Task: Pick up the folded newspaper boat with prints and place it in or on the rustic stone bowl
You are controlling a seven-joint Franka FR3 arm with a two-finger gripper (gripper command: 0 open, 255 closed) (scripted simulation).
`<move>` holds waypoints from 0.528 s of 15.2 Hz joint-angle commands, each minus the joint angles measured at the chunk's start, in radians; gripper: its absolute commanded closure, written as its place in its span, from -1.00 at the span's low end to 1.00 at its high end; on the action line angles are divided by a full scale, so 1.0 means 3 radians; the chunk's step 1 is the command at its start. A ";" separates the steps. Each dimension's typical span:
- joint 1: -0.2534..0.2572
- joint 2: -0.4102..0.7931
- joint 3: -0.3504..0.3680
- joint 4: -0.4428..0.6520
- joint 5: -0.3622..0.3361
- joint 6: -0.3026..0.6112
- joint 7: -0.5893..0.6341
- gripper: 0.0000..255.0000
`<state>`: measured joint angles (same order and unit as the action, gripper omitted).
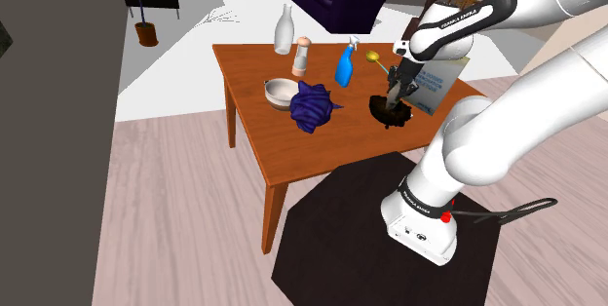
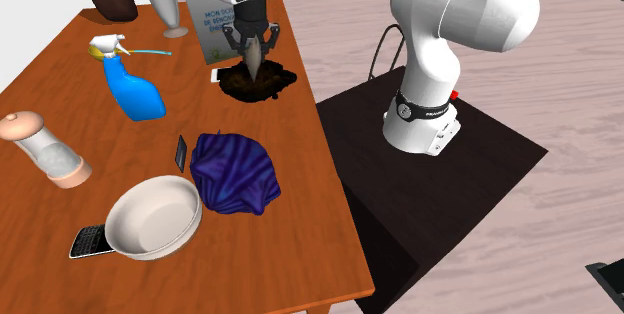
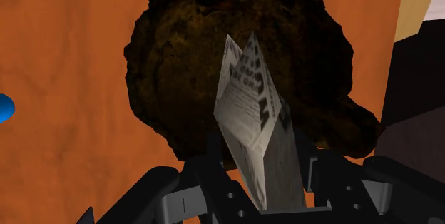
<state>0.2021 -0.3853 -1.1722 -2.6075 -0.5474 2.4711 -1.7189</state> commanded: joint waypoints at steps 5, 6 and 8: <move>0.0002 0.0002 -0.0003 0.0000 0.0001 0.0003 -0.0001 -1.00; 0.0002 0.0002 -0.0003 0.0000 0.0001 0.0003 -0.0001 -1.00; 0.0002 0.0002 -0.0003 0.0000 0.0001 0.0003 -0.0001 -1.00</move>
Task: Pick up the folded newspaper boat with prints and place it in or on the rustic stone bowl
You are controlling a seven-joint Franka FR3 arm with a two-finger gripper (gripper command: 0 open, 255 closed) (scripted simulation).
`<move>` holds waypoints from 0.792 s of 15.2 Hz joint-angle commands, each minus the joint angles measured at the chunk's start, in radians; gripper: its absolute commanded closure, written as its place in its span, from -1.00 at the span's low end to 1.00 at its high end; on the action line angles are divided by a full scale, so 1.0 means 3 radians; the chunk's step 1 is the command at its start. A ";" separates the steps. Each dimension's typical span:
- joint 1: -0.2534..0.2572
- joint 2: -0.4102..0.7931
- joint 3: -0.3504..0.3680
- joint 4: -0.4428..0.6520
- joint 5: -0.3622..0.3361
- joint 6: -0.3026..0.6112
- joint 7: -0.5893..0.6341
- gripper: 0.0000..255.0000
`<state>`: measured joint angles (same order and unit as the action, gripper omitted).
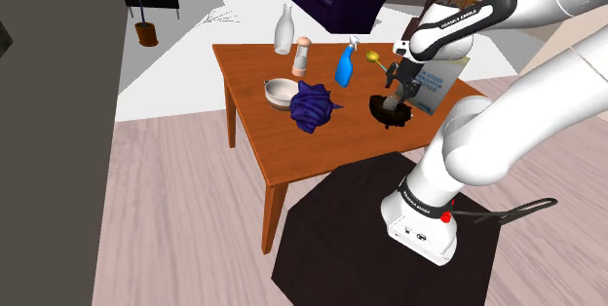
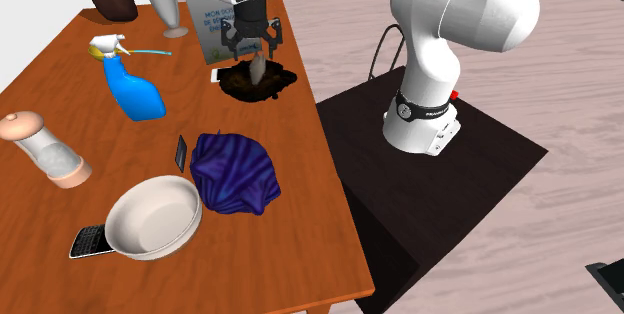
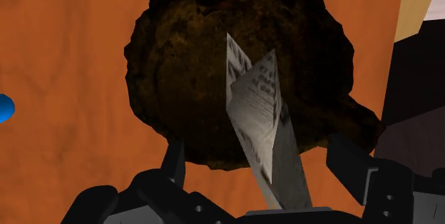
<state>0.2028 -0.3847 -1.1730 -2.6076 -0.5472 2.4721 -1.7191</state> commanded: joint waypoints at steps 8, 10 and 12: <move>-0.0359 -0.0458 0.0506 0.0122 -0.0097 -0.0601 0.0104 -1.00; -0.0359 -0.0457 0.0506 0.0122 -0.0096 -0.0601 0.0104 -1.00; -0.0359 -0.0457 0.0506 0.0122 -0.0096 -0.0601 0.0104 -1.00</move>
<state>0.0952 -0.5218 -1.0213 -2.5711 -0.5762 2.2921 -1.6879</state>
